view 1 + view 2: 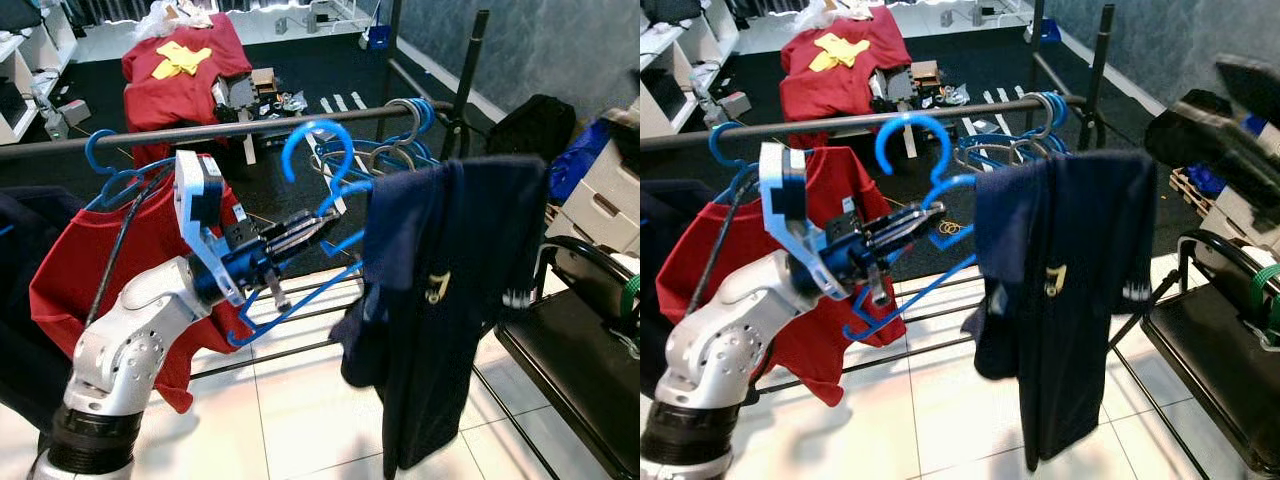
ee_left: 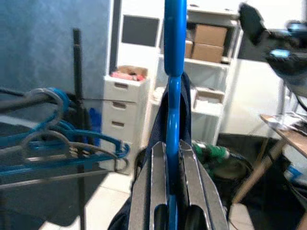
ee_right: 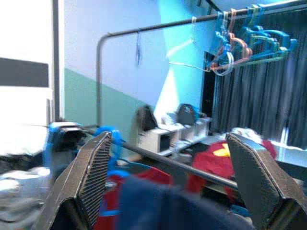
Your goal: Hang hanger
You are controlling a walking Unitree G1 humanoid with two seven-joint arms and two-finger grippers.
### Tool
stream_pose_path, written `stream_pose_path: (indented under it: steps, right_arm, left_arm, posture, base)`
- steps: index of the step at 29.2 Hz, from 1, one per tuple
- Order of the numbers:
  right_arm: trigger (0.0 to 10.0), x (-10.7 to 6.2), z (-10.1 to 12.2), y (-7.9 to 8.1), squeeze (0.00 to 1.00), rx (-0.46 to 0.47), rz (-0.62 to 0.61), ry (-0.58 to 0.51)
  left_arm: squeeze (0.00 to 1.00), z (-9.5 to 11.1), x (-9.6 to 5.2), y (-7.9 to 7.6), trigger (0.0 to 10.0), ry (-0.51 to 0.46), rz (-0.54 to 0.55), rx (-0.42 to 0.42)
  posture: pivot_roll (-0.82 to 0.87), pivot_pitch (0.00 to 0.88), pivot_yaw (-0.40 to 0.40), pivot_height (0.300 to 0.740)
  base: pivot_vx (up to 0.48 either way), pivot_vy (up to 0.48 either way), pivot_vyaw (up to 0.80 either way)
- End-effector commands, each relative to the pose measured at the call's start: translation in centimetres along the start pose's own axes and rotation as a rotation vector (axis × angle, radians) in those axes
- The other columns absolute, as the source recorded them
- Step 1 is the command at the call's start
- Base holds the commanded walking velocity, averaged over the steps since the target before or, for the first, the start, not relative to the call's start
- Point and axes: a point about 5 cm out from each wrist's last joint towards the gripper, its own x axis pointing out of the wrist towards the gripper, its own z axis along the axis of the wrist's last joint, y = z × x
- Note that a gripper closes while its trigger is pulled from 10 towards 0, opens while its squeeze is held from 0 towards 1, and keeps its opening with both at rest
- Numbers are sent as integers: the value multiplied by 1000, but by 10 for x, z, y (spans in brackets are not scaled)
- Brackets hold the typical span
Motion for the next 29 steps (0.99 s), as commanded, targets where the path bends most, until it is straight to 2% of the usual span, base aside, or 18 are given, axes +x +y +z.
stream_pose_path:
  steps: [1, 2, 5, 6, 8, 9, 11, 12, 13, 14, 18, 19, 20, 21, 24, 25, 27, 29]
  right_arm:
    - [10000, 0, -7, 10, 0, 24, 21, 10]
    - [10000, 1, -29, 9, 0, 65, -49, 50]
    - [10000, 3, -44, 8, 0, 89, -105, 76]
    - [10000, 6, -70, 6, 0, 103, -193, 130]
    - [10000, 6, -70, 6, 0, 103, -193, 130]
    - [10000, 9, -98, 2, 0, 115, -302, 174]
    - [10000, 9, -98, 2, 0, 115, -302, 174]
    - [10000, 12, -124, -1, 0, 93, -400, 241]
    - [10000, 12, -124, -1, 0, 93, -400, 241]
    - [10000, 16, -143, 1, 0, 76, -448, 293]
    - [10000, 17, -153, 1, 0, 56, -468, 332]
    - [10000, 20, -159, 2, 0, 30, -460, 374]
    - [10000, 20, -159, 2, 0, 30, -460, 374]
    - [10000, 28, -167, 10, 0, 32, -401, 403]
    - [10000, 33, -172, 16, 0, 36, -359, 420]
    - [10000, 38, -175, 25, 0, 61, -298, 426]
    - [10000, 40, -173, 45, 0, 141, -152, 421]
    - [10000, 38, -169, 54, 0, 166, -101, 411]
  left_arm:
    - [0, 9, 0, 3, 0, -53, 27, 36]
    - [0, 13, 2, 5, 0, -69, 32, 47]
    - [0, 16, 4, 5, 0, -80, 36, 53]
    - [0, 20, 7, 4, 0, -103, 33, 57]
    - [0, 20, 7, 4, 0, -103, 33, 57]
    - [0, 24, 13, 1, 0, -124, 20, 57]
    - [0, 24, 13, 1, 0, -124, 20, 57]
    - [0, 25, 17, -1, 0, -138, 11, 57]
    - [0, 25, 17, -1, 0, -138, 11, 57]
    - [0, 26, 21, -2, 0, -149, 8, 57]
    - [0, 27, 24, -3, 0, -154, 7, 55]
    - [0, 26, 26, -4, 1647, -155, 3, 50]
    - [0, 26, 26, -4, 1647, -155, 3, 50]
    - [0, 25, 29, -5, 7922, -152, -3, 48]
    - [0, 25, 31, -7, 7922, -149, -7, 46]
    - [0, 25, 31, -7, 9608, -145, -7, 48]
    - [0, 25, 31, -6, 9804, -140, -1, 51]
    - [0, 26, 30, -6, 9804, -139, 3, 53]
  posture:
    - [-80, 133, 32, 740]
    - [-88, 133, 27, 740]
    - [-88, 133, 27, 740]
    - [-89, 133, 22, 740]
    - [-89, 133, 22, 740]
    - [-84, 133, 22, 740]
    - [-84, 133, 22, 740]
    - [-76, 130, 18, 740]
    - [-76, 130, 18, 740]
    - [-75, 131, 16, 740]
    - [-74, 130, 18, 740]
    - [-70, 129, 19, 740]
    - [-70, 129, 19, 740]
    - [-59, 128, 19, 740]
    - [-59, 128, 19, 740]
    - [-51, 130, 18, 740]
    - [-50, 132, 19, 740]
    - [-51, 133, 20, 740]
  base:
    - [0, 0, 0]
    - [0, 0, 0]
    - [0, 0, 0]
    - [0, 0, 0]
    - [0, 0, 0]
    - [0, 0, 0]
    - [0, 0, 0]
    - [0, 0, 0]
    - [0, 0, 0]
    - [0, 0, 0]
    - [0, 0, 0]
    - [0, 0, 0]
    - [0, 0, 0]
    - [0, 0, 0]
    - [0, 0, 0]
    - [0, 0, 0]
    - [0, 0, 0]
    - [0, 0, 0]
